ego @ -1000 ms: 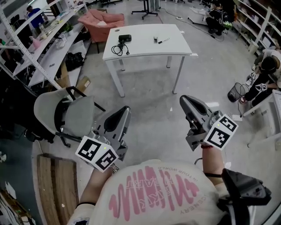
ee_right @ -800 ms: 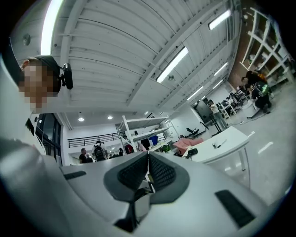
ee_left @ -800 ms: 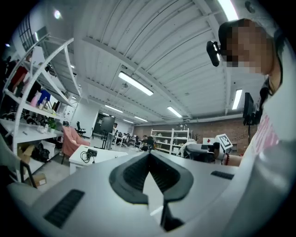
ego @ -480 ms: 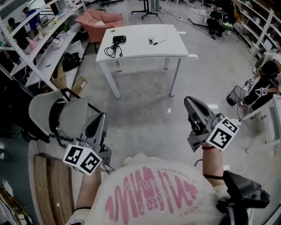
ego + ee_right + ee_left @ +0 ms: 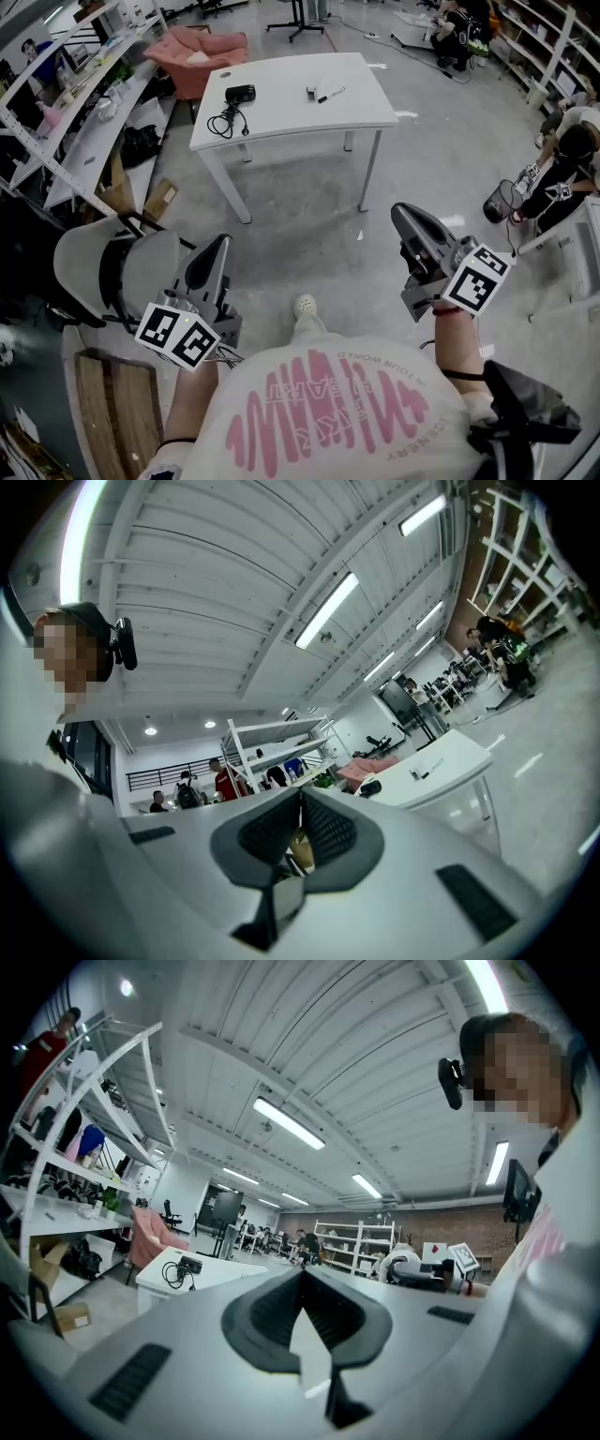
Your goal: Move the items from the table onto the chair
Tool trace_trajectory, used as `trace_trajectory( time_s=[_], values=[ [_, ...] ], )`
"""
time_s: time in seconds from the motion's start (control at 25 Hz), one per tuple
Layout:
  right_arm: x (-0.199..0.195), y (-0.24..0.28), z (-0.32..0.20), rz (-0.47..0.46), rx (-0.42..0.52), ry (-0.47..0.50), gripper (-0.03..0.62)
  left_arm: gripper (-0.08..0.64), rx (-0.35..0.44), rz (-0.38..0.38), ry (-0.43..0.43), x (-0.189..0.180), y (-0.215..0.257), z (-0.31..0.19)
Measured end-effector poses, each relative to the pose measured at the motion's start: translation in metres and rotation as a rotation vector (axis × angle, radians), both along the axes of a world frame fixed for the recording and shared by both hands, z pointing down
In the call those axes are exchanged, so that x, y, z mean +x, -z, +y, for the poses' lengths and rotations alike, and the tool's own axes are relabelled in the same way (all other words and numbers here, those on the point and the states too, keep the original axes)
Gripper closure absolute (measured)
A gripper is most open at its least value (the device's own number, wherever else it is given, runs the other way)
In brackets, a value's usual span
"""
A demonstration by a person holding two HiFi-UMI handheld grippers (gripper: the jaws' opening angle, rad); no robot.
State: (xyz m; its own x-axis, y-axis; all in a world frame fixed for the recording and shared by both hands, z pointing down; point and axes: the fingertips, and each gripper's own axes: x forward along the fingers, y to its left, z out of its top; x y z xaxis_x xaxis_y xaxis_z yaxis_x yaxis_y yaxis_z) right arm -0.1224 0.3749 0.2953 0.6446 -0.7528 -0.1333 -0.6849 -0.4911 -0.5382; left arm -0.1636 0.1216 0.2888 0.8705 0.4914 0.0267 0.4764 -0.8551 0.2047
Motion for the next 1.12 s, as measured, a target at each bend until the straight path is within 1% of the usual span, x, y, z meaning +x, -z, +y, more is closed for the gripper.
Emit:
trace_trajectory(
  time_s=[0.24,0.6,0.72,0.92,1.12],
  values=[
    [0.061,0.005,-0.020,-0.002,-0.023,0.007,0.575,0.551,-0.009,-0.009,-0.027,0.074,0.006,-0.008],
    [0.152,0.002,-0.038,-0.054,0.000,-0.025,0.575,0.551,-0.012,-0.005,-0.046,0.178,0.021,-0.032],
    [0.178,-0.003,-0.040,-0.076,0.000,-0.054,0.575,0.551,-0.015,-0.017,-0.058,0.205,0.018,-0.039],
    [0.215,-0.007,-0.046,-0.096,0.046,-0.077,0.575,0.551,-0.028,-0.020,-0.079,0.243,0.011,-0.049],
    [0.237,-0.009,-0.052,-0.101,0.047,-0.088,0.575,0.550,-0.032,-0.015,-0.088,0.267,0.009,-0.057]
  ],
)
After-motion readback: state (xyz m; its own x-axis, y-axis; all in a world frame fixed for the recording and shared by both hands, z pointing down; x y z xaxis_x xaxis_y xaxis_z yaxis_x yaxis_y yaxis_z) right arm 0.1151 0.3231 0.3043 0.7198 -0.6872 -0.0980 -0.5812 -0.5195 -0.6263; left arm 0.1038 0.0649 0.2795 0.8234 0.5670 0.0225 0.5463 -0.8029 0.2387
